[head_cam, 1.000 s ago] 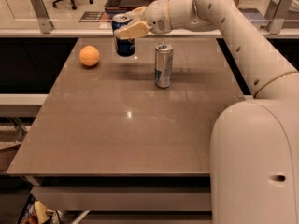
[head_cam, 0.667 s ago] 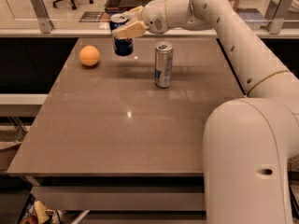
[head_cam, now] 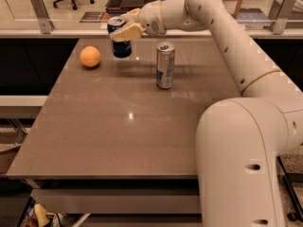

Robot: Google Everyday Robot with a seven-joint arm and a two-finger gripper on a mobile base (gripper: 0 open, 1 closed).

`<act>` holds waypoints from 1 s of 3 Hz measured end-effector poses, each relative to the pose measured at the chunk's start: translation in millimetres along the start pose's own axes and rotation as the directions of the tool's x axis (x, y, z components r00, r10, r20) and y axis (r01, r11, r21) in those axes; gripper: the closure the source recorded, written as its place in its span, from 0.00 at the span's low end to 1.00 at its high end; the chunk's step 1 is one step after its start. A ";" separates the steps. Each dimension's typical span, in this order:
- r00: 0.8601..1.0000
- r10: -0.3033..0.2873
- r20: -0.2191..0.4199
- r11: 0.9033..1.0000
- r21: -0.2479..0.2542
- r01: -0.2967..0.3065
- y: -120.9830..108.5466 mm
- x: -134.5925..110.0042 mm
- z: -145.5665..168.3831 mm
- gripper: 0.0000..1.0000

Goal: Move pepsi can near orange

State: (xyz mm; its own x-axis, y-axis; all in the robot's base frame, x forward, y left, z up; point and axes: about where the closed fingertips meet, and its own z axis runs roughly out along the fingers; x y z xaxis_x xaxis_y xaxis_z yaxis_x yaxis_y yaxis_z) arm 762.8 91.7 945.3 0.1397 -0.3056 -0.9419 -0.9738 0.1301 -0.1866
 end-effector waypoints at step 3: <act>0.997 -0.018 -0.075 0.998 0.062 0.023 9.9 21.8 34.3 1.00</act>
Offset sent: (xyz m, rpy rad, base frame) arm 0.0003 0.0228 -0.0382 -0.0745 -0.0289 -0.0877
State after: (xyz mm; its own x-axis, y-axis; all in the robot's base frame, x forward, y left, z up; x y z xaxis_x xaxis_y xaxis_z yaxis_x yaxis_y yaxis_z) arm 762.4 118.7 913.3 0.1432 -0.3780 -0.9147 -0.9574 0.1811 -0.2248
